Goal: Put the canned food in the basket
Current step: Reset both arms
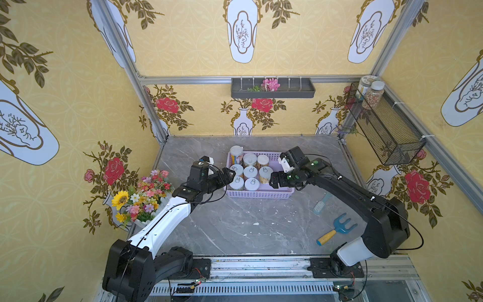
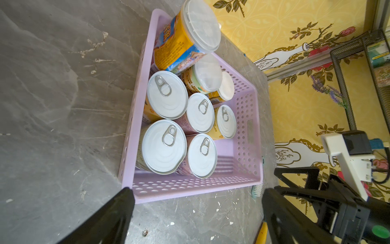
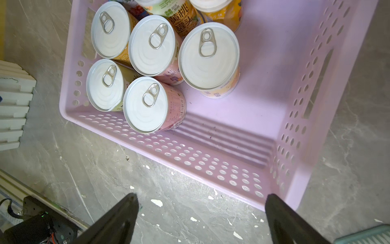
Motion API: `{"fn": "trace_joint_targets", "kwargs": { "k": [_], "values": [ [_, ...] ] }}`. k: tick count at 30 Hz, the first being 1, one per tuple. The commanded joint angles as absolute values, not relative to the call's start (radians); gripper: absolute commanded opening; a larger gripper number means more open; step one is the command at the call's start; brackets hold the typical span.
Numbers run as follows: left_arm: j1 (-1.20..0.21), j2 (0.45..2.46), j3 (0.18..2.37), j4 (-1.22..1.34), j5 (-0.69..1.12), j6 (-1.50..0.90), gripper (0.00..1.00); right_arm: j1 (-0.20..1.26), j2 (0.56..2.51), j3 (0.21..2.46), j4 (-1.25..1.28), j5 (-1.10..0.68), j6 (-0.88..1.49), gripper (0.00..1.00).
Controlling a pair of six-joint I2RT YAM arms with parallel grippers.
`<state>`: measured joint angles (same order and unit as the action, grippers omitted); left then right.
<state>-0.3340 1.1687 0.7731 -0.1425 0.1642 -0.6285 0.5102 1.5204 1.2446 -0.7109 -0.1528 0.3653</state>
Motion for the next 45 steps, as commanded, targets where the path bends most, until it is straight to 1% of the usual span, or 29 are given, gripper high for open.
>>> {"fn": "trace_joint_targets", "kwargs": {
  "k": [1,3,6,10,12,14,17,20,25,30,33,37,41,45],
  "values": [
    [-0.311,1.15,0.759,-0.067,0.116,-0.581,1.0,0.489,1.453,1.183,-0.638,-0.083,0.387,0.97],
    [-0.307,1.12,0.728,-0.004,0.038,-0.54,1.0,0.442,1.388,1.113,-0.571,-0.069,0.399,0.97],
    [-0.304,1.055,0.632,0.165,-0.021,-0.453,1.0,0.368,1.331,1.062,-0.521,-0.028,0.399,0.97],
    [-0.296,0.975,0.515,0.324,-0.083,-0.332,1.0,0.339,1.299,1.032,-0.477,0.116,0.351,0.97],
    [-0.285,0.954,0.479,0.373,-0.087,-0.275,1.0,0.295,1.3,1.026,-0.443,0.126,0.331,0.97],
    [-0.275,0.946,0.453,0.416,-0.108,-0.235,1.0,0.238,1.31,1.022,-0.402,0.096,0.305,0.97],
    [-0.256,0.97,0.442,0.453,-0.16,-0.182,1.0,0.157,1.325,1.013,-0.338,0.063,0.274,0.97],
    [-0.239,1.021,0.451,0.462,-0.254,-0.124,1.0,0.092,1.332,0.982,-0.247,0.045,0.21,0.97],
    [-0.207,1.113,0.429,0.546,-0.328,-0.041,1.0,0.028,1.342,0.874,-0.067,0.058,0.13,0.97],
    [-0.181,1.194,0.367,0.714,-0.311,-0.033,1.0,0.015,1.388,0.805,0.011,0.085,0.083,0.97],
    [-0.174,1.241,0.346,0.772,-0.294,-0.039,1.0,0.009,1.404,0.752,0.074,0.086,0.072,0.97],
    [-0.153,1.291,0.323,0.883,-0.243,-0.04,1.0,0.005,1.409,0.686,0.156,0.081,0.044,0.97],
    [-0.145,1.279,0.321,0.884,-0.208,-0.03,1.0,-0.005,1.419,0.633,0.232,0.073,0.038,0.97],
    [-0.146,1.112,0.301,0.701,-0.197,-0.04,1.0,-0.011,1.422,0.614,0.249,0.037,0.037,0.97]
  ]
}}
